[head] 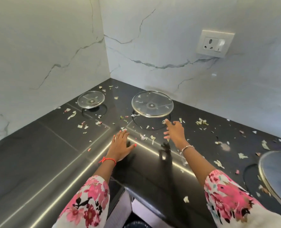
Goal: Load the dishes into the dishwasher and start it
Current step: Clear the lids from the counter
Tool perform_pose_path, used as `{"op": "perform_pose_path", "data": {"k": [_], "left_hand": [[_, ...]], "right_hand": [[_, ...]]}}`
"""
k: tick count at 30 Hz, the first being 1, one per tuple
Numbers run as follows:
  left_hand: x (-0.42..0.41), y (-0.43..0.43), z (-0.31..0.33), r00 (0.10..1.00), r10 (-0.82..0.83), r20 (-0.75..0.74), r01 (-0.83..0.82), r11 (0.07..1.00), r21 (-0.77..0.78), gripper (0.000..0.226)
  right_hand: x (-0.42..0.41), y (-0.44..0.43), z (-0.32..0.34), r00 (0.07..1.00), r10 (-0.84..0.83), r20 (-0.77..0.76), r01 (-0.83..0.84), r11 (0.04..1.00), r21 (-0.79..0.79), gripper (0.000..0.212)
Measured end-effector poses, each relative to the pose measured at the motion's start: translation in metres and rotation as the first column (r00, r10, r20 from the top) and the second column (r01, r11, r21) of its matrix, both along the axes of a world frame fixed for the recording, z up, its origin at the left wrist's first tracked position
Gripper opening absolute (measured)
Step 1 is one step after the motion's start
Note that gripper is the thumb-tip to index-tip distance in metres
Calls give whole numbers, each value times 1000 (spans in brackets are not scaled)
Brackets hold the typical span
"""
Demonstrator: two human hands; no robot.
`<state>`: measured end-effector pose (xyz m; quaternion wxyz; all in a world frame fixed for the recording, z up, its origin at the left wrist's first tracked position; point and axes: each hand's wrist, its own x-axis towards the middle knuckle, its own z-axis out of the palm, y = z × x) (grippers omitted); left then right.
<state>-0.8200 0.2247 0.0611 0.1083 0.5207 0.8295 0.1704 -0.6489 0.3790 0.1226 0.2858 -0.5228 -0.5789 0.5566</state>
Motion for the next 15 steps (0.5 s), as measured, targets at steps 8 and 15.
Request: {"op": "perform_pose_path", "data": {"k": [8, 15], "left_hand": [[-15, 44, -34, 987, 76, -145, -80, 997, -23, 94], [-15, 45, -34, 985, 96, -142, -96, 995, 4, 89]], "right_hand": [[-45, 93, -15, 942, -197, -270, 41, 869, -492, 58], [-76, 120, -25, 904, -252, -345, -8, 798, -603, 50]]}}
